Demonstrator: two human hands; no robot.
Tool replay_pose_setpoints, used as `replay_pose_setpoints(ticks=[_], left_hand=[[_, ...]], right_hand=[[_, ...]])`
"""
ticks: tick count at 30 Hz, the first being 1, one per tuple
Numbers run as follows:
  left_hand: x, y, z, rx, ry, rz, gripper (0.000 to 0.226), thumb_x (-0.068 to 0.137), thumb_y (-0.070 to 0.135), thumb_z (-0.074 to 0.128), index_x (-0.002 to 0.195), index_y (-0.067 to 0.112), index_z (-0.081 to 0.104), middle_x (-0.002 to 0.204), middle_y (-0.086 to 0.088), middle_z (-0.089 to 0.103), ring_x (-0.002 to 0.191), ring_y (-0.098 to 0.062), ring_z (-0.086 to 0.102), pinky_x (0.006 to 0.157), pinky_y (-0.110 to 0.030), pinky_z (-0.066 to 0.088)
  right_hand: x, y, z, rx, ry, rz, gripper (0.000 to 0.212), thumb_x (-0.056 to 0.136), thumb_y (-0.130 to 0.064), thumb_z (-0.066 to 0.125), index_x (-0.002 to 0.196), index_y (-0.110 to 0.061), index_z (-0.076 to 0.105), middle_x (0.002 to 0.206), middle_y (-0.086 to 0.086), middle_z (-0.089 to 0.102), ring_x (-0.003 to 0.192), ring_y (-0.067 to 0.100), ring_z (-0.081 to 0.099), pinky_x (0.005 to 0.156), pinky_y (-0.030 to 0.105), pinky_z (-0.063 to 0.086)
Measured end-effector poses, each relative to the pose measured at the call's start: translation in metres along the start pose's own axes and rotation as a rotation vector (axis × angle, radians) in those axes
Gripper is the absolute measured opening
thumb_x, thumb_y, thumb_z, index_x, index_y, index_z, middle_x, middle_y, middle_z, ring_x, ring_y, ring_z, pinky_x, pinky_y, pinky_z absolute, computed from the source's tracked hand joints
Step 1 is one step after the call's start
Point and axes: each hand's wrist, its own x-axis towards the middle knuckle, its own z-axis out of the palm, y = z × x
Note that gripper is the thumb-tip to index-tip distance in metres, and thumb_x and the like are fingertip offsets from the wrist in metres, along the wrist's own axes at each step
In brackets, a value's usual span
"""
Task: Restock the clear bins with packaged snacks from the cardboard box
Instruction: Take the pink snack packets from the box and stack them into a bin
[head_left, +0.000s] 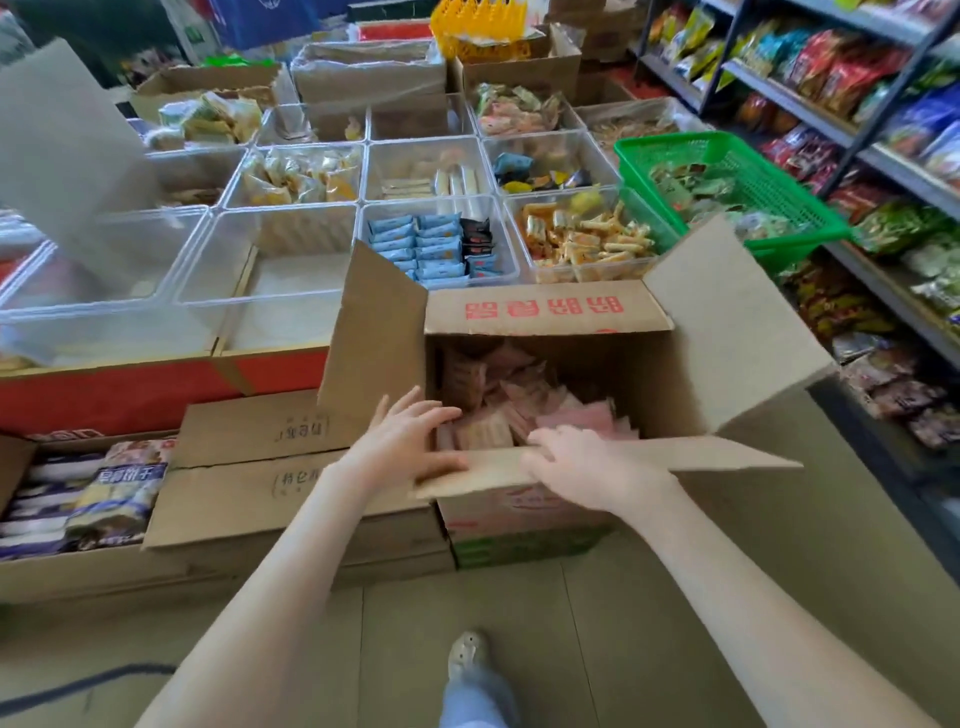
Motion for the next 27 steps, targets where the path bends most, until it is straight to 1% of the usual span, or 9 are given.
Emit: replay_pose_setpoints(ticks=[2,3,6,10,13,15,18,21,27], left_hand=[[-0.014,0.008,0.018,0.263,-0.035,-0.019,0.083,0.082,0.067,0.052,0.150,0.039,0.014,0.160,-0.003,0.010,0.146,-0.029,-0.015,0.110,-0.058,-0.018],[-0.019,0.012,0.029,0.364,-0.052,-0.061,0.086,0.084,0.064,0.053,0.151,0.039,0.006,0.161,-0.007,0.002,0.143,-0.037,-0.019,0.107,-0.061,-0.019],[-0.029,0.016,0.057,0.455,-0.089,-0.248,0.093,0.086,0.056,0.057,0.147,0.044,-0.013,0.158,-0.010,-0.017,0.139,-0.048,-0.021,0.106,-0.071,-0.008],[-0.032,0.022,0.064,0.443,-0.130,-0.382,0.091,0.088,0.059,0.051,0.147,0.041,-0.017,0.158,-0.013,-0.017,0.140,-0.052,-0.013,0.109,-0.068,-0.005],[-0.020,0.037,0.046,0.502,-0.129,-0.401,0.075,0.093,0.060,0.037,0.151,0.035,-0.004,0.158,-0.018,0.010,0.142,-0.049,0.007,0.112,-0.063,-0.004],[-0.011,0.044,0.034,0.564,-0.117,-0.381,0.065,0.097,0.057,0.028,0.152,0.032,0.006,0.150,-0.016,0.034,0.140,-0.042,0.023,0.113,-0.058,0.002],[0.006,0.045,0.019,0.617,-0.058,-0.234,0.049,0.099,0.047,0.028,0.141,0.023,0.037,0.129,-0.011,0.056,0.122,-0.030,0.048,0.100,-0.042,0.033],[0.034,0.039,0.002,0.488,-0.020,-0.203,0.034,0.100,0.037,0.036,0.124,0.016,0.049,0.116,-0.008,0.060,0.105,-0.028,0.057,0.074,-0.034,0.039],[0.096,0.005,-0.029,0.358,-0.029,-0.272,0.036,0.100,0.029,0.037,0.132,0.013,0.042,0.121,-0.011,0.058,0.111,-0.033,0.057,0.087,-0.045,0.050]], right_hand=[[-0.009,0.027,0.046,0.021,-0.177,0.024,0.065,0.095,-0.045,0.042,0.151,-0.028,0.013,0.159,0.003,0.009,0.145,0.027,0.012,0.115,0.054,0.015],[-0.015,0.041,0.070,-0.048,-0.245,0.001,0.083,0.091,-0.041,0.051,0.152,-0.030,-0.004,0.159,-0.003,-0.015,0.147,0.021,-0.011,0.117,0.056,0.000],[-0.020,0.076,0.113,-0.144,-0.332,-0.040,0.107,0.085,-0.014,0.062,0.146,-0.034,-0.024,0.142,-0.013,-0.045,0.138,0.016,-0.035,0.114,0.055,-0.008],[-0.016,0.079,0.105,-0.010,-0.356,-0.062,0.077,0.094,-0.010,0.047,0.152,-0.031,0.000,0.157,-0.009,-0.021,0.145,0.017,-0.019,0.117,0.048,0.001],[-0.014,0.079,0.077,0.186,-0.185,-0.039,0.045,0.098,-0.017,0.042,0.143,-0.024,0.040,0.156,-0.003,0.025,0.144,0.017,0.020,0.116,0.039,0.022],[-0.011,0.079,0.057,0.260,-0.011,0.006,0.036,0.099,-0.023,0.042,0.135,-0.022,0.051,0.144,0.000,0.046,0.132,0.018,0.041,0.108,0.035,0.035],[0.003,0.071,0.033,0.348,0.129,0.013,0.033,0.100,-0.025,0.042,0.132,-0.020,0.052,0.136,0.003,0.052,0.123,0.020,0.049,0.099,0.032,0.042],[0.030,0.064,0.017,0.383,0.165,0.005,0.035,0.099,-0.023,0.043,0.133,-0.018,0.050,0.138,0.004,0.050,0.124,0.021,0.048,0.100,0.033,0.041],[0.097,0.057,-0.003,0.425,0.128,0.095,0.047,0.097,-0.021,0.045,0.142,-0.014,0.038,0.145,0.008,0.038,0.132,0.024,0.040,0.106,0.037,0.037]])
